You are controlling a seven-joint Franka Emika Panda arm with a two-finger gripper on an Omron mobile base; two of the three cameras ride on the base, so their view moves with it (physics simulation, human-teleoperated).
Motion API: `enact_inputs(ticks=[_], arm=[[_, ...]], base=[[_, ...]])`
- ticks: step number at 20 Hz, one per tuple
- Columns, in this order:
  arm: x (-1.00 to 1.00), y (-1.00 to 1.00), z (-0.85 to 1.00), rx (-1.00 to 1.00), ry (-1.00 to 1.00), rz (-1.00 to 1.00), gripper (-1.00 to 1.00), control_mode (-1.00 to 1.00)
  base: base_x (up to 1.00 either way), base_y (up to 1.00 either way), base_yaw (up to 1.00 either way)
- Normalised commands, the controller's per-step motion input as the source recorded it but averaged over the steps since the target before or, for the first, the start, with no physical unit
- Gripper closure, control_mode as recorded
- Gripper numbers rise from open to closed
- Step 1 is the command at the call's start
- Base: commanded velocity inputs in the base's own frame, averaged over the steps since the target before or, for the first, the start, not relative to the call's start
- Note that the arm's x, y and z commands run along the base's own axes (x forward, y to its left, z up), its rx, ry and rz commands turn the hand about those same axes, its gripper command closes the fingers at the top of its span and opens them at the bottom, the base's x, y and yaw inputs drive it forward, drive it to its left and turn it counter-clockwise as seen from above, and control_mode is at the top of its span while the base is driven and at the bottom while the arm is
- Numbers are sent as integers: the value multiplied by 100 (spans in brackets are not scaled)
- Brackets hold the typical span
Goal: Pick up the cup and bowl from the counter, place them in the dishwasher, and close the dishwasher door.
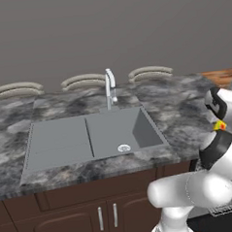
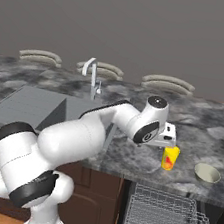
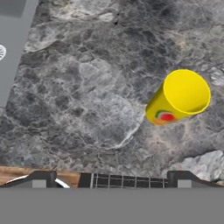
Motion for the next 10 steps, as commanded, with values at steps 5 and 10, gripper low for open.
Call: enact_inputs(ticks=[5, 10], arm=[[34, -25, -23, 1, 0, 0, -100, -100], [43, -25, -21, 2, 0, 0, -100, -100]], base=[[0, 0, 0], [0, 0, 0]])
